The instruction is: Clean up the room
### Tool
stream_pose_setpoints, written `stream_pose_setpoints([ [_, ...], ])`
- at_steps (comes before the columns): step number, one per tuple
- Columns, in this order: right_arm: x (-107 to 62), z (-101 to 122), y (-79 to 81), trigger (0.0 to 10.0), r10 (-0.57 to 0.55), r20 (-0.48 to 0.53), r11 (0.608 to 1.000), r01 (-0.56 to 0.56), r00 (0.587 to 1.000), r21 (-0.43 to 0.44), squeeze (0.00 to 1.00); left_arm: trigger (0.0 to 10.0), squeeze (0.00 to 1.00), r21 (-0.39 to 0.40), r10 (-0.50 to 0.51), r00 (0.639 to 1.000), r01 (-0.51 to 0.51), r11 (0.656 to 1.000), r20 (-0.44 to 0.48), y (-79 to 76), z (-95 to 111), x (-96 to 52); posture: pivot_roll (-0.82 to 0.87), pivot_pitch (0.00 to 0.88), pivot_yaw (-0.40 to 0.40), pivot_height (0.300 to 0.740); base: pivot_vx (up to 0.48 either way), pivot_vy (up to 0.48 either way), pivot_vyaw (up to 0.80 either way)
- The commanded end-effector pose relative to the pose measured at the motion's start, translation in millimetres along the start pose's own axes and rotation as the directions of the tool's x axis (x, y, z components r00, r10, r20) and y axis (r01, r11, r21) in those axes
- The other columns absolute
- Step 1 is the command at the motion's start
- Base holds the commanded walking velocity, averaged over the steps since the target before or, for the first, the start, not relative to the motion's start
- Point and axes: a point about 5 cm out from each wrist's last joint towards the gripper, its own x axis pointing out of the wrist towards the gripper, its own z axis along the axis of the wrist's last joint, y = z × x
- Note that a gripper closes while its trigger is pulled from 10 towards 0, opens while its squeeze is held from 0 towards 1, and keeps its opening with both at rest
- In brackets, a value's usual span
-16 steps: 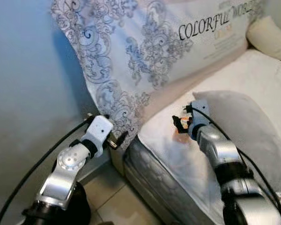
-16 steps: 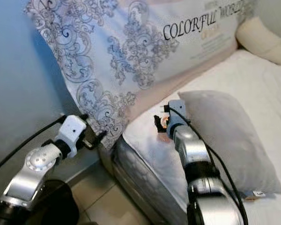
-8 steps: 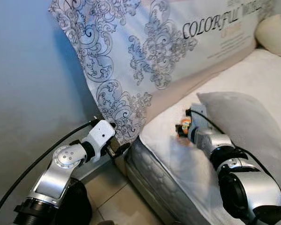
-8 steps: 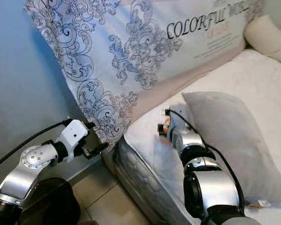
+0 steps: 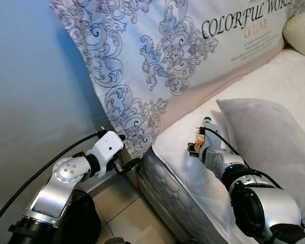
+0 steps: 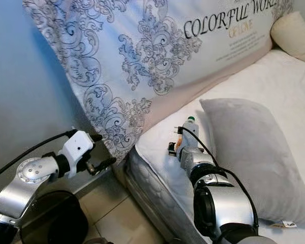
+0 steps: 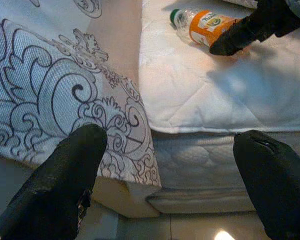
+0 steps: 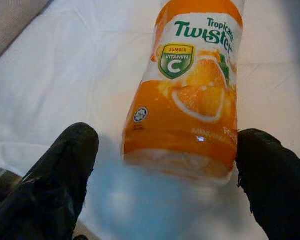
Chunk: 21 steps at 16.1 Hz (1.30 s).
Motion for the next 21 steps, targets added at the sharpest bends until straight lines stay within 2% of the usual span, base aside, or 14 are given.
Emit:
stream_pose_setpoints([
  [1,0.2,-1.2,0.0,0.0,-0.003,-0.001,0.999,0.004,1.0,0.047,0.0,10.0,0.0,0.007,-0.004,1.0,0.004,1.0,-0.002,-0.3,1.3,-3.7,0.17,0.0,0.016,0.74,0.0,0.0,0.0],
  [10,2.0,-16.5,-12.1,0.0,-0.045,-0.053,0.996,0.049,0.998,0.073,0.0,10.0,0.0,-0.025,-0.047,0.998,0.048,0.999,0.034,-3.8,8.6,1.5,0.14,0.0,0.024,0.74,0.0,0.0,0.0],
  [12,2.2,-15.2,-12.4,0.0,-0.026,-0.04,0.99,0.032,0.999,0.138,0.0,10.0,0.0,-0.06,-0.057,0.997,0.06,0.996,0.055,-4.5,11.0,2.2,0.13,0.0,0.029,0.74,0.0,0.0,0.0],
  [15,2.4,-15.5,-13.5,0.0,-0.006,-0.031,0.987,0.011,0.999,0.163,0.0,10.0,0.0,-0.068,-0.059,0.996,0.063,0.996,0.061,-7.2,10.2,2.0,0.11,0.0,0.026,0.74,0.0,0.0,0.0],
  [19,2.3,-16.4,-15.4,0.0,0.098,0.01,0.991,-0.099,0.995,0.087,0.0,10.0,0.0,-0.152,0.005,0.997,0.007,0.988,0.075,-14.8,4.7,-1.9,0.09,0.0,0.023,0.74,0.0,0.0,0.0],
  [20,1.2,-11.5,-18.5,3.3,0.128,0.042,0.991,-0.129,0.991,0.032,0.0,10.0,0.0,-0.166,0.04,0.997,-0.028,0.986,0.066,-18.0,1.1,-4.7,0.09,0.0,0.022,0.74,0.0,0.0,0.0],
  [21,0.4,-9.6,-19.8,10.0,0.144,0.05,0.99,-0.144,0.988,0.003,0.0,10.0,0.0,-0.172,0.062,0.996,-0.051,0.984,0.062,-18.9,-0.1,-5.7,0.09,0.0,0.019,0.74,0.0,0.0,0.0],
])
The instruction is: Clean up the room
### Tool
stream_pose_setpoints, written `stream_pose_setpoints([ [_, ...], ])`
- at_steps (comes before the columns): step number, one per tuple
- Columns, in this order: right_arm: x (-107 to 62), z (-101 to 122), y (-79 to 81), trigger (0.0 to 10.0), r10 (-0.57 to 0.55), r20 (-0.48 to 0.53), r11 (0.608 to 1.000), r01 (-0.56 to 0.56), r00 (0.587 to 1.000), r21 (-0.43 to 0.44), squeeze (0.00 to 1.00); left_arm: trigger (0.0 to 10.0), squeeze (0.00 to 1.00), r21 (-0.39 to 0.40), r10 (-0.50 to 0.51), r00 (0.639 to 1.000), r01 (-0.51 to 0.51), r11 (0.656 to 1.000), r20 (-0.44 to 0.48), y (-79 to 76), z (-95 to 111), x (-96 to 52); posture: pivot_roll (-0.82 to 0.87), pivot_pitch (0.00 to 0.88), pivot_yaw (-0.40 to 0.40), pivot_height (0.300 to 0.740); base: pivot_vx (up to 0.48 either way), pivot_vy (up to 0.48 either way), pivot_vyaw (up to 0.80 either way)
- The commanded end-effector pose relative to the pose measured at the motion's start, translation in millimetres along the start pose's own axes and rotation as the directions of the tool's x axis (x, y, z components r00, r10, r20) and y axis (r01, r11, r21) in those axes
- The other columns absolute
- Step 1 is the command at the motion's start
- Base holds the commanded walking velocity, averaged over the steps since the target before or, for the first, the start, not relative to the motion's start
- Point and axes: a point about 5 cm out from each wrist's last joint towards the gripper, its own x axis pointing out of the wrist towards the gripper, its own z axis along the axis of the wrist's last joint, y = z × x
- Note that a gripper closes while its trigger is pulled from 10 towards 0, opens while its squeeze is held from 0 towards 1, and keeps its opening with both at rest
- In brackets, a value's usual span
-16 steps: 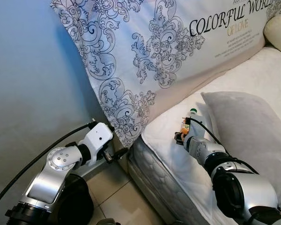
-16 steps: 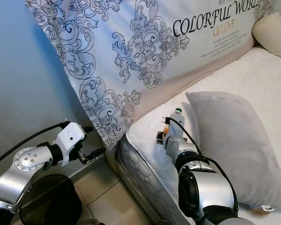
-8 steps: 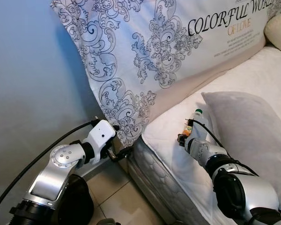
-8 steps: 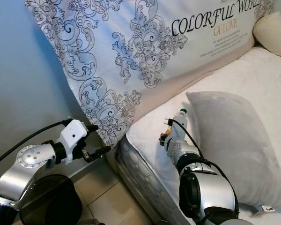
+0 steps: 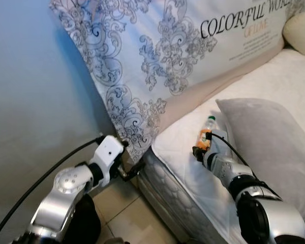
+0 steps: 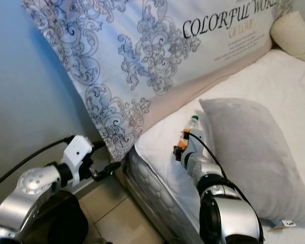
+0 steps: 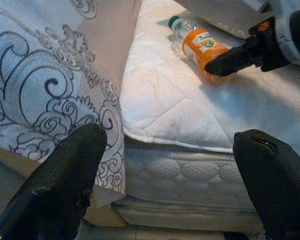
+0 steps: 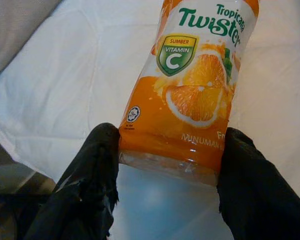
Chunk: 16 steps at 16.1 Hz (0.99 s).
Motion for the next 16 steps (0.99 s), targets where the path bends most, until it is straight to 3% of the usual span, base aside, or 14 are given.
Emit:
stream_pose_setpoints([
  [1,-1.4,6.3,-2.1,10.0,0.012,0.014,0.999,-0.011,1.0,-0.034,0.0,10.0,0.0,0.006,0.039,0.999,-0.039,0.999,0.009,3.2,3.1,-2.8,0.08,0.0,0.017,0.74,0.0,0.0,0.0],
  [2,-5.6,8.8,-10.6,10.0,0.016,0.038,0.99,-0.01,0.999,-0.143,0.0,10.0,0.0,-0.008,0.075,0.997,-0.074,0.997,0.012,1.0,1.7,-4.5,0.08,0.0,0.012,0.74,0.0,0.0,0.0],
  [4,-13.5,7.5,-16.7,10.0,0.065,0.062,0.964,-0.047,0.996,-0.262,0.0,10.0,0.0,-0.027,0.125,0.992,-0.125,0.992,0.005,-0.4,-0.8,-6.3,0.08,0.0,0.006,0.74,0.0,0.0,0.0],
  [7,-42.1,-10.7,-33.3,10.0,0.248,-0.007,0.886,-0.23,0.969,-0.403,0.0,10.0,0.0,-0.05,0.19,0.982,-0.191,0.98,-0.017,-4.5,-8.7,-10.6,0.08,0.0,-0.016,0.74,0.0,0.0,0.8],
  [10,-58.5,-14.2,-42.3,10.0,0.335,-0.028,0.846,-0.314,0.942,-0.431,0.0,10.0,0.0,-0.05,0.191,0.981,-0.192,0.98,-0.031,-6.5,-11.1,-12.4,0.07,0.0,-0.009,0.74,0.0,0.0,0.8],
  [12,-79.0,-20.6,-47.4,10.0,0.404,-0.12,0.747,-0.403,0.907,-0.529,0.0,10.0,0.0,-0.042,0.187,0.982,-0.188,0.981,-0.037,-5.5,-12.2,-11.9,0.07,0.0,0.001,0.74,0.0,0.0,0.8],
  [16,-85.8,-27.9,-41.6,10.0,0.44,-0.168,0.696,-0.453,0.882,-0.558,0.0,10.0,0.0,-0.044,0.176,0.983,-0.178,0.983,-0.056,-4.5,-17.0,-11.0,0.07,0.0,0.011,0.74,0.0,0.0,0.8],
])
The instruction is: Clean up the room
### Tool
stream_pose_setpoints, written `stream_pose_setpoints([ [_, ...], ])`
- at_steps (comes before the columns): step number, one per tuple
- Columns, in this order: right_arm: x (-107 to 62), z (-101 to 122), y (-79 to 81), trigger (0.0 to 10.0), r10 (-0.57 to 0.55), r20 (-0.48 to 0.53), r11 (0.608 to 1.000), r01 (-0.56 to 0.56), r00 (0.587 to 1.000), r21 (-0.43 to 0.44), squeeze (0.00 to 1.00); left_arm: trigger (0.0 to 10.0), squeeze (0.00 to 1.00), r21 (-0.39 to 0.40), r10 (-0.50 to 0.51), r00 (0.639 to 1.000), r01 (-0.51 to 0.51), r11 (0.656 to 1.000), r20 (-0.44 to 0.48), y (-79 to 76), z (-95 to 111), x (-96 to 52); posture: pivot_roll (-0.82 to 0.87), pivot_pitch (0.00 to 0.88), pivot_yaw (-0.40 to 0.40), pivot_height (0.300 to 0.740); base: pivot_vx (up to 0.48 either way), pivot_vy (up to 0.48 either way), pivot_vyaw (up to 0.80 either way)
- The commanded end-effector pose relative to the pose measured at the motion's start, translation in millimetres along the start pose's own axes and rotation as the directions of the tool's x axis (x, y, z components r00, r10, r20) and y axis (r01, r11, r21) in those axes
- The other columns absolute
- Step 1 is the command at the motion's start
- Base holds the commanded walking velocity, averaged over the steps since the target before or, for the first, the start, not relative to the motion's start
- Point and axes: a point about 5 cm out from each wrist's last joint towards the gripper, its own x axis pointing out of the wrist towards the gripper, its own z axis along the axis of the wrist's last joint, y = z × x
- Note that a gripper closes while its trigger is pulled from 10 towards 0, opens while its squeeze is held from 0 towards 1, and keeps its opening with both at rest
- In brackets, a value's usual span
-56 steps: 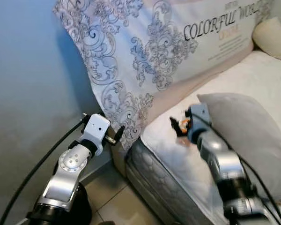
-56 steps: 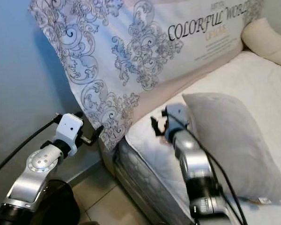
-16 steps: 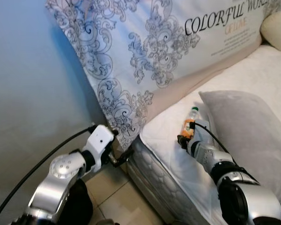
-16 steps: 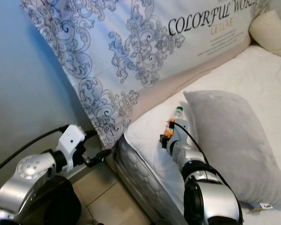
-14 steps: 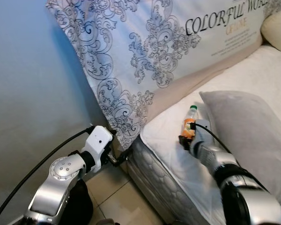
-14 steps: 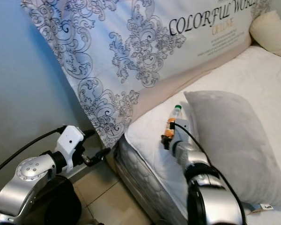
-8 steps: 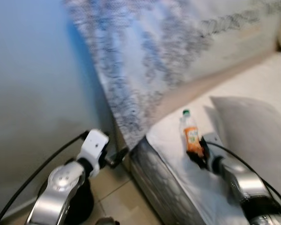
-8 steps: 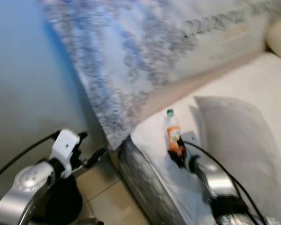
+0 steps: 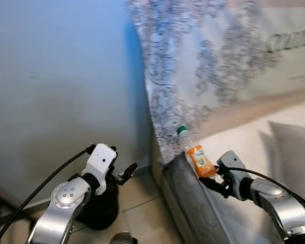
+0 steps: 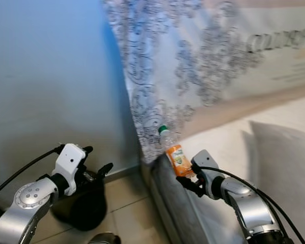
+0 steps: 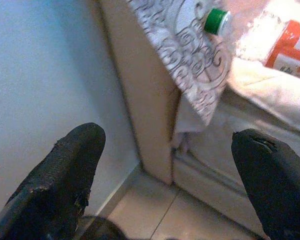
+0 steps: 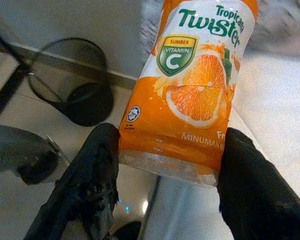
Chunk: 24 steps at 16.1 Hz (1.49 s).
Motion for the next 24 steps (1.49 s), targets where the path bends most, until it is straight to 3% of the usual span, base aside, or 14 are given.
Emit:
stream_pose_setpoints([
  [1,-0.1,2.3,7.6,10.0,0.03,0.001,0.999,-0.03,1.0,-0.024,0.0,10.0,0.0,0.01,0.02,1.0,-0.02,1.0,-0.022,3.7,-5.0,1.2,0.06,0.0,0.014,0.74,0.0,0.0,0.8],
  [4,8.4,10.9,19.6,10.0,0.053,0.037,0.998,-0.051,0.998,-0.045,0.0,10.0,0.0,0.009,0.065,0.997,-0.065,0.998,-0.049,7.5,-13.9,3.5,0.06,0.0,0.018,0.74,0.0,0.0,0.8],
  [10,16.5,17.6,20.9,10.0,-0.01,0.088,0.999,0.013,0.996,-0.03,0.0,10.0,0.0,-0.011,0.107,0.99,-0.108,0.994,-0.095,7.1,-13.3,6.8,0.06,0.0,0.015,0.74,0.0,0.0,0.8],
  [14,23.9,17.7,20.0,10.0,-0.037,0.112,0.999,0.036,0.993,0.012,0.0,10.0,0.0,0.009,0.142,0.99,-0.142,0.99,-0.017,7.5,1.8,9.2,0.06,0.0,0.018,0.74,0.0,0.0,0.8],
  [18,28.9,15.1,18.4,10.0,-0.052,0.118,0.999,0.05,0.992,0.022,0.0,10.0,0.0,0.025,0.143,0.99,-0.142,0.989,-0.003,8.4,9.0,16.5,0.05,0.0,0.038,0.74,0.0,0.0,0.8],
  [24,34.1,32.9,26.7,10.0,-0.08,0.16,0.997,0.076,0.984,0.034,0.0,10.0,0.0,0.013,0.147,0.989,-0.148,0.989,0.02,13.4,17.3,15.9,0.06,0.0,0.028,0.74,0.0,0.0,0.8],
])
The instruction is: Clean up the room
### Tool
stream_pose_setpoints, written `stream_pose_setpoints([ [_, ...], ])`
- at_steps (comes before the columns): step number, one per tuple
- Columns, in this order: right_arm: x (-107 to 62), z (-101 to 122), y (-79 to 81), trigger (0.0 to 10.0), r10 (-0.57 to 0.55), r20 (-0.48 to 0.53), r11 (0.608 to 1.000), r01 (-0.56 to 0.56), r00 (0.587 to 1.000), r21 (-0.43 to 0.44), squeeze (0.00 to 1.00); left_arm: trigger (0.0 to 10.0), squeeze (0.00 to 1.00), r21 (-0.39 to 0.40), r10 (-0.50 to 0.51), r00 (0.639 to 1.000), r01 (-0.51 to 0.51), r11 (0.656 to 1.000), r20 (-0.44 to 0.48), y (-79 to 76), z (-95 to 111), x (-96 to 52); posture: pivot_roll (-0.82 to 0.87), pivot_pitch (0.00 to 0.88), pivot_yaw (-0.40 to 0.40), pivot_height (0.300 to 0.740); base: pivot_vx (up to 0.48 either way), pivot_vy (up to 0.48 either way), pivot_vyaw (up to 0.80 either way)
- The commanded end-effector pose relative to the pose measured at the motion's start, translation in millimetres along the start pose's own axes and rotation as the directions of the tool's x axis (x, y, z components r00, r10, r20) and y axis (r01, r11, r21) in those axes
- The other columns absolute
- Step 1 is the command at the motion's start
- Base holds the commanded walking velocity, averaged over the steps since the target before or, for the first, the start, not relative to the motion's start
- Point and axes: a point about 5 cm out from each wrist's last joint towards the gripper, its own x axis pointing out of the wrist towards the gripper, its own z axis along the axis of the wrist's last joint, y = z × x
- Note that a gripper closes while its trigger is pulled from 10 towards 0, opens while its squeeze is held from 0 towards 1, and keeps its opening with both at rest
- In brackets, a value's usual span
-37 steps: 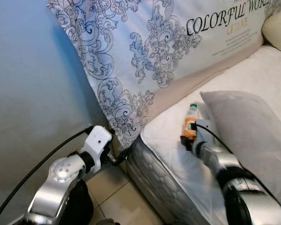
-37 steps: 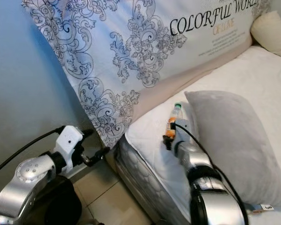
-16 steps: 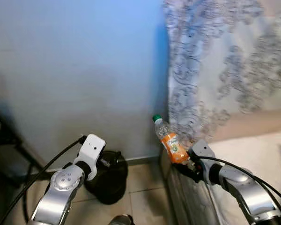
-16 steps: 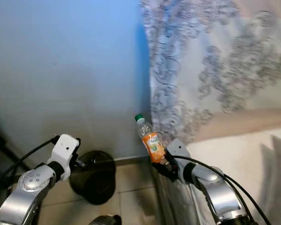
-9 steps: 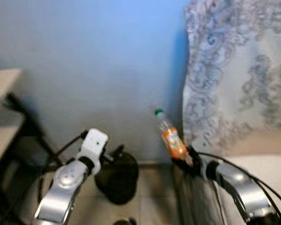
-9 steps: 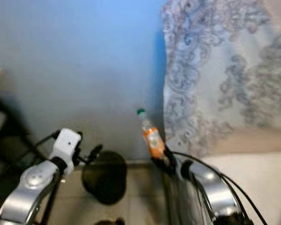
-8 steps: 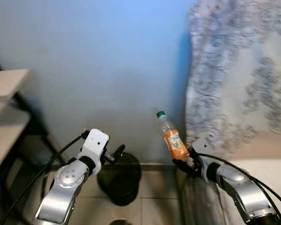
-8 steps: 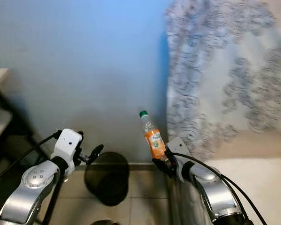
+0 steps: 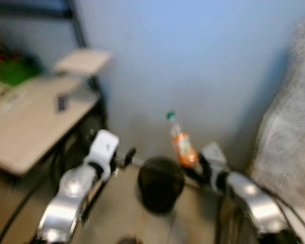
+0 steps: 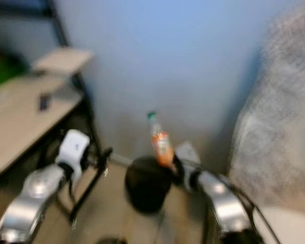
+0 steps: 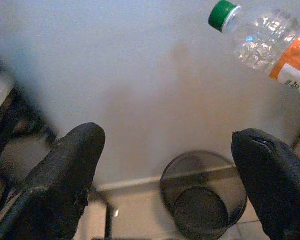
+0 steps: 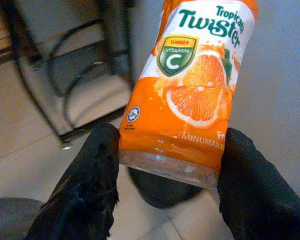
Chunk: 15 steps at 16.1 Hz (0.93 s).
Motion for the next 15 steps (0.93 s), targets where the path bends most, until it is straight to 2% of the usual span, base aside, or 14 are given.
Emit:
stream_pose_setpoints([
  [1,-5.6,5.7,-8.0,10.0,-0.058,0.019,0.998,0.058,0.998,-0.014,0.0,10.0,0.0,-0.002,0.005,1.0,-0.005,1.0,0.008,-0.4,3.9,-1.4,0.06,0.0,0.026,0.74,0.0,0.0,0.8],
  [2,-5.4,5.6,-10.4,10.0,-0.095,0.024,0.995,0.094,0.995,0.031,0.0,10.0,0.0,-0.01,-0.015,1.0,0.015,1.0,0.005,-3.9,2.5,-3.2,0.06,0.0,0.024,0.74,0.0,0.0,0.0],
  [3,-4.3,5.4,-11.1,10.0,-0.115,0.022,0.993,0.114,0.993,0.041,0.0,10.0,0.0,-0.016,-0.035,0.999,0.035,0.999,0.002,-6.9,1.4,-4.4,0.07,0.0,0.019,0.74,0.0,0.0,0.0],
  [7,-0.7,9.9,-11.5,10.0,-0.17,0.03,0.985,0.169,0.985,0.014,0.0,10.0,0.0,-0.017,-0.032,0.999,0.032,0.999,0.003,-4.3,3.6,-4.8,0.08,0.0,0.005,0.74,0.206,0.0,0.0],
  [9,1.0,9.7,-13.7,10.0,-0.216,0.021,0.976,0.216,0.976,0.033,0.0,10.0,0.0,-0.017,-0.016,1.0,0.016,1.0,0.001,-1.4,4.0,-5.8,0.09,0.0,-0.001,0.74,0.336,0.0,0.0],
  [15,2.6,6.8,-15.0,10.0,-0.224,-0.016,0.974,0.225,0.974,0.015,0.0,10.0,0.0,-0.023,-0.025,1.0,0.025,0.999,-0.003,-3.7,1.8,-6.5,0.08,0.0,-0.004,0.74,0.364,0.0,0.0],
])
